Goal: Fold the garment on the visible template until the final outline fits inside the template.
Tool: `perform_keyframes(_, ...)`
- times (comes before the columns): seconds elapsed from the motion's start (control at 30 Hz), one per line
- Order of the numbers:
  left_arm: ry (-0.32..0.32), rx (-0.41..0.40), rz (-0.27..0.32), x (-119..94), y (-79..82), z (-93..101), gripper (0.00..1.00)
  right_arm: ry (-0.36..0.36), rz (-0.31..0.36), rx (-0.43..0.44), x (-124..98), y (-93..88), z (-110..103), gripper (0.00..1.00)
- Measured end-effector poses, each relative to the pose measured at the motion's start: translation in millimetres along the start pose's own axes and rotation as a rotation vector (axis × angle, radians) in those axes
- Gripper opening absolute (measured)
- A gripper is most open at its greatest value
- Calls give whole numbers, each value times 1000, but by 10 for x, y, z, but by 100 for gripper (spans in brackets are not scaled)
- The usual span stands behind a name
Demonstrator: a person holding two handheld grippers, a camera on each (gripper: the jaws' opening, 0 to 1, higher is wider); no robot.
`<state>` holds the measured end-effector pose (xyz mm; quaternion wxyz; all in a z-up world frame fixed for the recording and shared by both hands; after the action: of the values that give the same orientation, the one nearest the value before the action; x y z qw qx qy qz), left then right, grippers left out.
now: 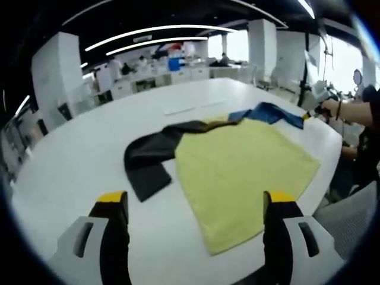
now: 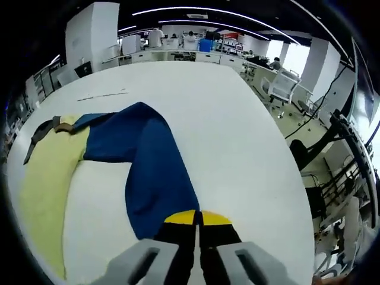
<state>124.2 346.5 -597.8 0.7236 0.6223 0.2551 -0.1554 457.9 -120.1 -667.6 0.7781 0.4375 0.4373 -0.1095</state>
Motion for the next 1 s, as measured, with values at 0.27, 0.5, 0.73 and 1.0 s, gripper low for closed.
perform_keyframes(0.27,11,-5,2,0,-4,-18,90,-60,-28,-67,45,45,244,0)
perform_keyframes(0.5,18,-1,0,-6,-19,-34,90,-93,-46,-105,144,91,435,0)
perform_keyframes(0.73,18,6,-6,18,-1,-46,90,-109,-58,-150,266,159,537,0)
perform_keyframes(1.0,-7,9,-5,70,37,21,91,-125,-80,-164,433,227,687,0)
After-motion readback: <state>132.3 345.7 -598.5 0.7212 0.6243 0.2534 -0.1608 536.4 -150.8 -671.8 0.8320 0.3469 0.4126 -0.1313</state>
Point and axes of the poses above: the point that each gripper's makers call its tool centre point, and the gripper's own axes: x roughly forward along the fingers, z roughly to its right, y roughly out of its top, the point moved 4 cm from there along -x, roughly backward along the fingers, and after that the axes turned 11 degrees about -x, right-handed, at the moved point
